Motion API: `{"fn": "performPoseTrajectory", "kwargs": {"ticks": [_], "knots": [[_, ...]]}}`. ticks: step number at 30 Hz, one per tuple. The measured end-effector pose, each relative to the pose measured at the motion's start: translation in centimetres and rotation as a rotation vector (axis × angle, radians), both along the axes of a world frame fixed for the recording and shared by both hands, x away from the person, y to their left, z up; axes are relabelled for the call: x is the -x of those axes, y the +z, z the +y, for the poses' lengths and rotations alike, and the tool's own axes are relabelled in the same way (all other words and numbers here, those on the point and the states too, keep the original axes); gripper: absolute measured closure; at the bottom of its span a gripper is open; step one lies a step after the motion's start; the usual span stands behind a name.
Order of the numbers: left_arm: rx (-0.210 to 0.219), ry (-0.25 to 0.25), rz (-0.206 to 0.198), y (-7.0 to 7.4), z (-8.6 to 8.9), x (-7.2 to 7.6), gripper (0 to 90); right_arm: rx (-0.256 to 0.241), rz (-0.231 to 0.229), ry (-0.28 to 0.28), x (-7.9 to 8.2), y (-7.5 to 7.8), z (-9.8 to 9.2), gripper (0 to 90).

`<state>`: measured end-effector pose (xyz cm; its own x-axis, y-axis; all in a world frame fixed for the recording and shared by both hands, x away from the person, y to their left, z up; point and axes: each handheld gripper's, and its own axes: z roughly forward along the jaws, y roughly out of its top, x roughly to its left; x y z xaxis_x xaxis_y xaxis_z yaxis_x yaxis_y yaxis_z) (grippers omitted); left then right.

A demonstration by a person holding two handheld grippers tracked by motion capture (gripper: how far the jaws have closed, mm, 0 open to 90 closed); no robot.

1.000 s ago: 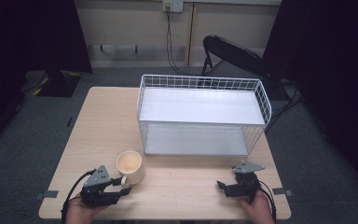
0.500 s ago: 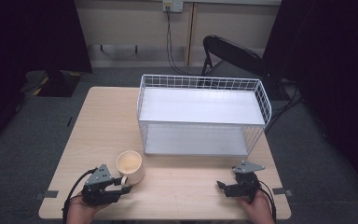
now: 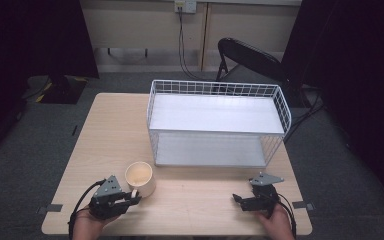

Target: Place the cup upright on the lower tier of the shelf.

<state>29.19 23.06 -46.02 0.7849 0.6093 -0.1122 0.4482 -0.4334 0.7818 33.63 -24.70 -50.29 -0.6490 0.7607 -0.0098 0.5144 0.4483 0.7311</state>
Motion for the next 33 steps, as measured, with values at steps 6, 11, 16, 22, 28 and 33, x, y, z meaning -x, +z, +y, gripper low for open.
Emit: {"fn": "performPoseTrajectory", "kwargs": {"ticks": [6,11,16,22,28,33], "knots": [[-0.002,-0.004,0.009,0.0,-0.2,0.0,78.1,0.0,0.0,0.0,0.0,0.0,0.0,11.7],[-0.012,-0.023,-0.021,0.3,-0.5,0.2,80.0,0.0,0.0,0.0,0.0,0.0,0.0,11.6],[0.005,-0.027,-0.023,0.6,-0.8,0.2,80.8,0.0,0.0,0.0,0.0,0.0,0.0,11.7],[0.012,-0.008,-0.048,1.0,-0.7,0.3,81.3,0.0,0.0,0.0,0.0,0.0,0.0,11.6],[0.024,-0.004,-0.051,1.2,-0.7,0.4,82.0,0.0,0.0,0.0,0.0,0.0,0.0,11.7],[0.041,0.014,-0.049,1.3,-0.5,0.4,82.4,0.0,-0.001,0.001,0.0,0.0,0.0,11.7]]}}
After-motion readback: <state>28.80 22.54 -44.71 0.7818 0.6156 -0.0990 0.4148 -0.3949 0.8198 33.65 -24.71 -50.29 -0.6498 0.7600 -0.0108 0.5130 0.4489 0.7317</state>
